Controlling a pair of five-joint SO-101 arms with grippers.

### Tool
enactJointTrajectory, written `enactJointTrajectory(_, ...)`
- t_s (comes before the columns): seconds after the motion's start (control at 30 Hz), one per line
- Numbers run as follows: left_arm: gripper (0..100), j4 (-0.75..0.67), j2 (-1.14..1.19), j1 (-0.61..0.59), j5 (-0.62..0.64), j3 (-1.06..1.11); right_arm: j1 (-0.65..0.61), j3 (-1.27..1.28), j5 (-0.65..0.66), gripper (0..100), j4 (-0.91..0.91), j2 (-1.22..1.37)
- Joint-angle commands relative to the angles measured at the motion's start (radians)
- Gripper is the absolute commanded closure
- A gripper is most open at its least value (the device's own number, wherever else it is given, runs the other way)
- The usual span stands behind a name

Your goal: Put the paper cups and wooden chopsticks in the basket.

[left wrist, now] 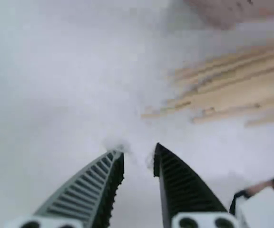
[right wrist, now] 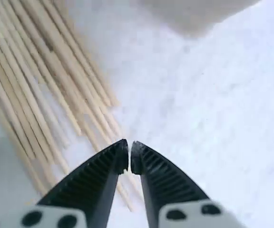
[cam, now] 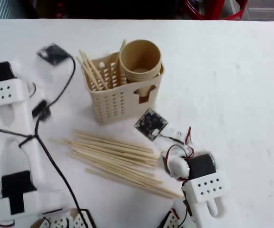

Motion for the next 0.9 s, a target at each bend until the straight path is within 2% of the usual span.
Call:
enactJointTrajectory(0.0, 82, -0.026, -0.116, 0.047, -0.339, 0.264, 0.021, 0.101, 0.058, 97.4, -0.065, 0.005)
enactJointTrajectory(0.17, 83, -0.230, -0.286, 0.094, -0.466, 0.605, 0.022, 0.157, 0.052, 97.4, -0.108, 0.007)
enactJointTrajectory(0.33, 83, -0.445, -0.490, 0.151, -0.494, 0.864, 0.090, 0.166, 0.014, 97.4, -0.128, 0.007)
enactJointTrajectory(0.43, 82, -0.506, -0.579, 0.260, -0.486, 0.985, 0.101, 0.186, 0.017, 97.4, -0.140, 0.024)
enactJointTrajectory(0.5, 81, -0.512, -0.621, 0.343, -0.471, 1.019, 0.114, 0.187, 0.012, 97.4, -0.165, 0.065)
enactJointTrajectory(0.63, 81, -0.542, -0.624, 0.496, -0.328, 0.987, 0.139, 0.187, 0.011, 97.4, -0.228, 0.197)
enactJointTrajectory(0.77, 82, -0.575, -0.549, 0.627, -0.276, 0.951, 0.143, 0.184, 0.009, 97.4, -0.323, 0.288)
enactJointTrajectory(0.87, 82, -0.609, -0.466, 0.677, -0.233, 0.925, 0.145, 0.184, 0.008, 97.4, -0.351, 0.302)
